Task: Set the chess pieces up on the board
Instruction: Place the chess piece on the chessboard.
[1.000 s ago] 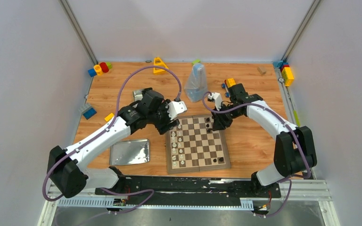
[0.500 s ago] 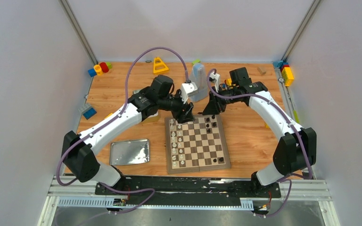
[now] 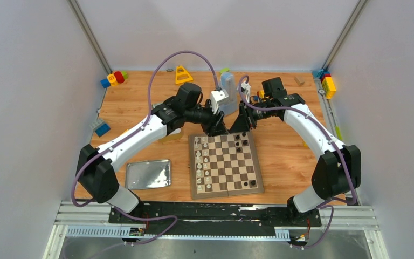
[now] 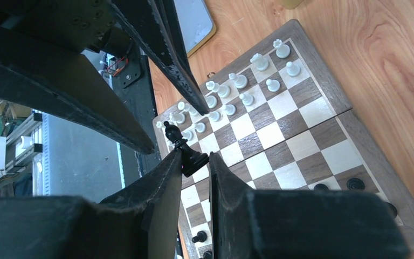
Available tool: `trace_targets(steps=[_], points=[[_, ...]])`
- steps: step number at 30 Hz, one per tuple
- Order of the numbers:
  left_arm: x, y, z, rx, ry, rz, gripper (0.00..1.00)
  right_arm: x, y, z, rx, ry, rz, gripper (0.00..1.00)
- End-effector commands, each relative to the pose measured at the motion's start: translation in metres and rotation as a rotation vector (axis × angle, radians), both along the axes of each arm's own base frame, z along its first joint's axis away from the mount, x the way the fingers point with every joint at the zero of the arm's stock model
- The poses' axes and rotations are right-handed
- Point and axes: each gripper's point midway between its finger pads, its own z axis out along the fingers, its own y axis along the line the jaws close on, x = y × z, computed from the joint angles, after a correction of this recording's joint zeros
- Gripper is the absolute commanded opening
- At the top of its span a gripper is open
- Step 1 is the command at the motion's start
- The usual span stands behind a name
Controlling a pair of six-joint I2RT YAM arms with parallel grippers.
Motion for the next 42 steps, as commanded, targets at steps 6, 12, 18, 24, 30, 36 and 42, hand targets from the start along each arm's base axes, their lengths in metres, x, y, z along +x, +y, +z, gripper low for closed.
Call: trace_targets(steps=[6, 12, 18, 24, 30, 36, 42], points=[[0.001, -0.012, 0.026, -0.067, -0.023, -0.042, 0.45, 0.001, 0.008, 0.023, 0.072, -0.037, 0.037, 0.03], [-0.002, -0.012, 0.022, -0.061, -0.012, -0.057, 0.34, 0.001, 0.009, 0.023, 0.075, -0.032, 0.040, 0.03], [-0.004, -0.013, 0.020, -0.056, 0.000, -0.072, 0.28, 0.001, 0.009, 0.023, 0.075, -0.035, 0.039, 0.03], [-0.005, -0.011, 0.020, -0.051, -0.006, -0.070, 0.35, 0.001, 0.007, 0.021, 0.071, -0.031, 0.033, 0.02], [-0.006, -0.011, 0.020, -0.052, -0.007, -0.076, 0.28, 0.001, 0.006, 0.020, 0.072, -0.028, 0.031, 0.02], [-0.006, -0.012, 0.019, -0.053, 0.000, -0.088, 0.15, 0.001, 0.006, 0.019, 0.070, -0.028, 0.030, 0.05], [-0.008, -0.006, 0.013, -0.007, -0.020, -0.102, 0.04, 0.005, -0.001, 0.019, 0.049, -0.059, 0.002, 0.28]])
